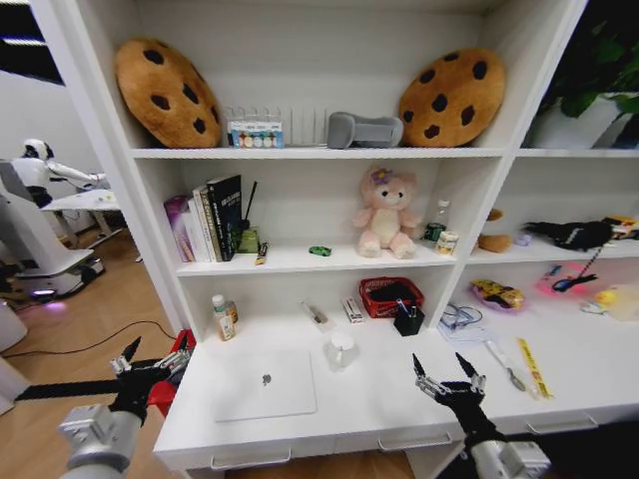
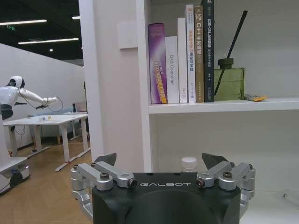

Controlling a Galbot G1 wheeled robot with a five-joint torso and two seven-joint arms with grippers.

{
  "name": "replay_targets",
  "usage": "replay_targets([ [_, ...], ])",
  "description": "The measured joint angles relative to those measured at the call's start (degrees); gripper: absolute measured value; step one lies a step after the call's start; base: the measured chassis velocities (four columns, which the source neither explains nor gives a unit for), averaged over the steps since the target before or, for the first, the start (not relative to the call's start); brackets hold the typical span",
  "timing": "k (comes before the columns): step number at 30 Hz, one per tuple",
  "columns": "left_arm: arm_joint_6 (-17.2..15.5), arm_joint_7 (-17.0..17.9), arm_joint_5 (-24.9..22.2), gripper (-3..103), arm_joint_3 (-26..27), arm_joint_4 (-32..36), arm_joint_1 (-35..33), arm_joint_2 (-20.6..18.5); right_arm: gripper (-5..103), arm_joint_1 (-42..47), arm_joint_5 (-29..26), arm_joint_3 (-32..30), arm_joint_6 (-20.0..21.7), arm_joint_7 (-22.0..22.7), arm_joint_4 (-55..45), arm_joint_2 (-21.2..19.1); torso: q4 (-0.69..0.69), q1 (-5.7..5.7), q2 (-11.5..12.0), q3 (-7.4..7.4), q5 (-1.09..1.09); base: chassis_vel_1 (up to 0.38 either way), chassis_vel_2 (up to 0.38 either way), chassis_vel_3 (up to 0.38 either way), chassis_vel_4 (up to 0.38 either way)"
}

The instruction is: Organize the objects on the table.

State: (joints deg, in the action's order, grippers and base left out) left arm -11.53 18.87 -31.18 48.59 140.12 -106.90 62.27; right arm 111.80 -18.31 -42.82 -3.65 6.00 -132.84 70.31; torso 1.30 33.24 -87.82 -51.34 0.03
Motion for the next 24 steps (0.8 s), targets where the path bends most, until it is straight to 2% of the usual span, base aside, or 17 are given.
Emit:
replay_targets([
  [4, 0.0, -0.02, 0.0, 100, -0.01, 0.0, 0.0, 0.0, 100, 0.0, 0.0, -0.01, 0.0, 0.0, 0.01, -0.01, 0.0, 0.01, 0.01, -0.01, -0.07, 0.001, -0.01, 0.001, 0.013],
  [11, 0.0, -0.05, 0.0, 100, -0.01, 0.0, 0.0, 0.0, 100, -0.01, 0.0, -0.02, 0.0, 0.0, 0.0, -0.01, 0.0, 0.02, 0.02, -0.01, -0.04, 0.039, -0.05, -0.062, 0.068],
  [24, 0.0, -0.02, 0.0, 100, -0.01, 0.0, 0.0, 0.0, 100, 0.0, 0.0, -0.01, 0.0, 0.0, 0.0, -0.01, 0.0, -0.01, 0.0, 0.0, -0.02, 0.267, -0.138, -0.267, 0.159],
])
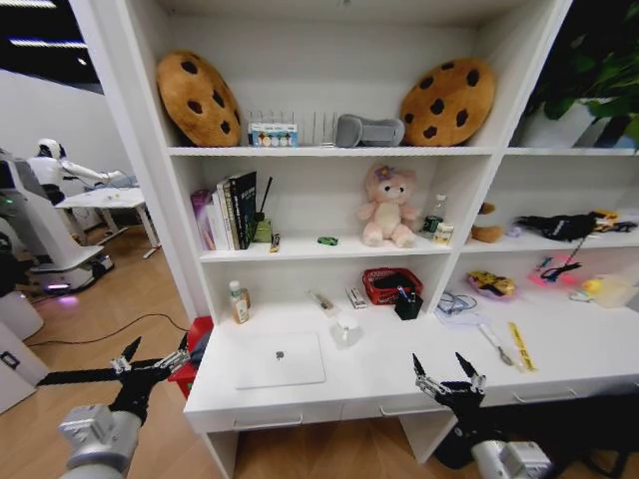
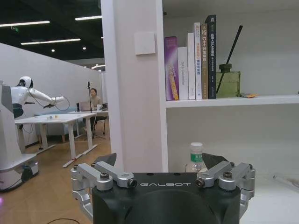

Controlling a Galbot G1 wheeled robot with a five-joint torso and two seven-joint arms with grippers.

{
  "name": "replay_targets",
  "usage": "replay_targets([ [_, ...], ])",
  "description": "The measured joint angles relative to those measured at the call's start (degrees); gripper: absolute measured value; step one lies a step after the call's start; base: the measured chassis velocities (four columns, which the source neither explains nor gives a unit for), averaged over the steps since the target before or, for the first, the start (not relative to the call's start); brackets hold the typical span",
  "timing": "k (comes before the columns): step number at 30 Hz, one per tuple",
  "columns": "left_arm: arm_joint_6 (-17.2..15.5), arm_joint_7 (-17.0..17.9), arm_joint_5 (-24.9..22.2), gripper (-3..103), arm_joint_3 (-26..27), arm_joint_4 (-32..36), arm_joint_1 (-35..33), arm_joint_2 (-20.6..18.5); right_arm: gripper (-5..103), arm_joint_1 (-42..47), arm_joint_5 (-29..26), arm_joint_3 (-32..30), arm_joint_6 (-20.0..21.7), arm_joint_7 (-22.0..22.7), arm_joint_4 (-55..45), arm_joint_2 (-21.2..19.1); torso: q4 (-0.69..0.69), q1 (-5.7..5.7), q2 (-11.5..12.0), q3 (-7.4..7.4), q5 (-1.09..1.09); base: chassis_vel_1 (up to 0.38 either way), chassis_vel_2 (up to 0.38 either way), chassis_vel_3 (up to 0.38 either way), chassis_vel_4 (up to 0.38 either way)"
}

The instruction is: Organize the objects on the table.

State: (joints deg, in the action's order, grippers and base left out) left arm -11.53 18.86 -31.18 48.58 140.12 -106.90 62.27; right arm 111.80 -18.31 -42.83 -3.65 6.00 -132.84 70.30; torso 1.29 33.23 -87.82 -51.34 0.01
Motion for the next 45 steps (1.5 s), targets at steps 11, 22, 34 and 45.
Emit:
replay_targets([
  [11, 0.0, -0.03, 0.0, 100, 0.0, 0.01, 0.0, 0.0, 100, 0.01, 0.0, -0.01, 0.0, 0.0, 0.0, 0.0, 0.01, -0.03, -0.02, 0.0, -0.01, 0.2, -0.195, -0.21, 0.207],
  [22, 0.0, -0.04, 0.0, 100, 0.0, 0.0, 0.0, 0.0, 100, 0.0, 0.0, -0.01, 0.0, 0.0, 0.0, 0.0, 0.0, 0.0, 0.01, 0.0, 0.05, 0.105, -0.214, -0.109, 0.22],
  [34, 0.0, -0.08, 0.0, 100, -0.01, 0.0, 0.01, 0.0, 100, 0.0, 0.0, -0.01, 0.0, 0.0, 0.0, 0.0, 0.01, 0.03, 0.01, -0.01, 0.03, 0.032, -0.124, -0.064, 0.143],
  [45, 0.0, -0.07, 0.0, 100, 0.0, -0.01, 0.0, 0.0, 100, -0.01, 0.0, -0.01, 0.0, 0.0, 0.0, 0.0, 0.0, 0.02, 0.01, -0.01, 0.0, -0.013, 0.039, 0.016, -0.038],
])
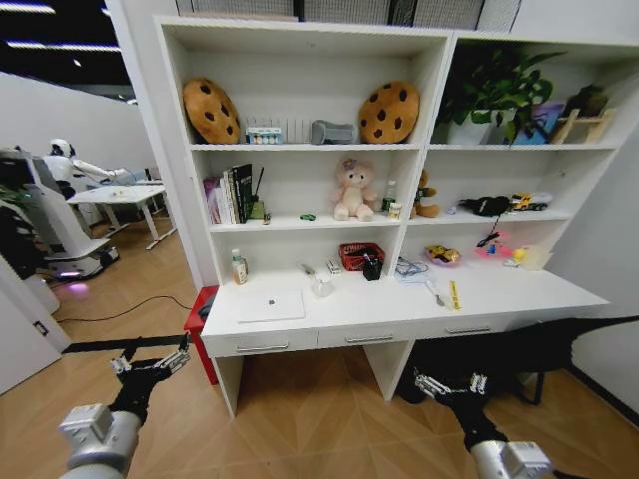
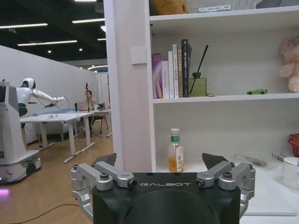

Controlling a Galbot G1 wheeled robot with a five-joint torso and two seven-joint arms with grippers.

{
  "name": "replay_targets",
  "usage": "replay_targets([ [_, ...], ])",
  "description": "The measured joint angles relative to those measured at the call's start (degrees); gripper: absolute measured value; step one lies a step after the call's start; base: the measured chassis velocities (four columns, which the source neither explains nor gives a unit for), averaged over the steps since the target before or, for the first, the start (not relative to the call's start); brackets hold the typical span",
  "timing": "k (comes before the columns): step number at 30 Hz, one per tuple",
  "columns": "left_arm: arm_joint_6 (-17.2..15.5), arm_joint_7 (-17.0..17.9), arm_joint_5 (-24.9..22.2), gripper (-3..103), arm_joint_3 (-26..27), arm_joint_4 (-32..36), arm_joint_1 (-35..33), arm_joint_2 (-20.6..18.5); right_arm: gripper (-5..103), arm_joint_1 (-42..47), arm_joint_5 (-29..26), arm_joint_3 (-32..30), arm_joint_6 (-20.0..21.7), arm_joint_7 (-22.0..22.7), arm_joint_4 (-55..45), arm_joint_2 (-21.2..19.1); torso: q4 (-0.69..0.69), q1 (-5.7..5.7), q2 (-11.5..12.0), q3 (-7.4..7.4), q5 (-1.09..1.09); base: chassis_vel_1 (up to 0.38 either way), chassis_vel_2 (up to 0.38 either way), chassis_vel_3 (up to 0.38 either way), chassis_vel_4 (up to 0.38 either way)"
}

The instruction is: Organize the objects on the table.

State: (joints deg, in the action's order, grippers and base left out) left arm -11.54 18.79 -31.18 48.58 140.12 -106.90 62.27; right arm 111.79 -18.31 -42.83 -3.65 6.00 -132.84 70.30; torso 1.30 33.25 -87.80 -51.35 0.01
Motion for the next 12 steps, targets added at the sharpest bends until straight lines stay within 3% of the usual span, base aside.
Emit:
replay_targets([
  [12, 0.0, 0.02, 0.0, 100, 0.0, 0.0, -0.01, 0.0, 100, 0.01, 0.0, 0.0, 0.0, 0.0, 0.0, 0.0, 0.0, -0.01, -0.01, 0.0, -0.01, 0.0, 0.0, 0.0, 0.0],
])
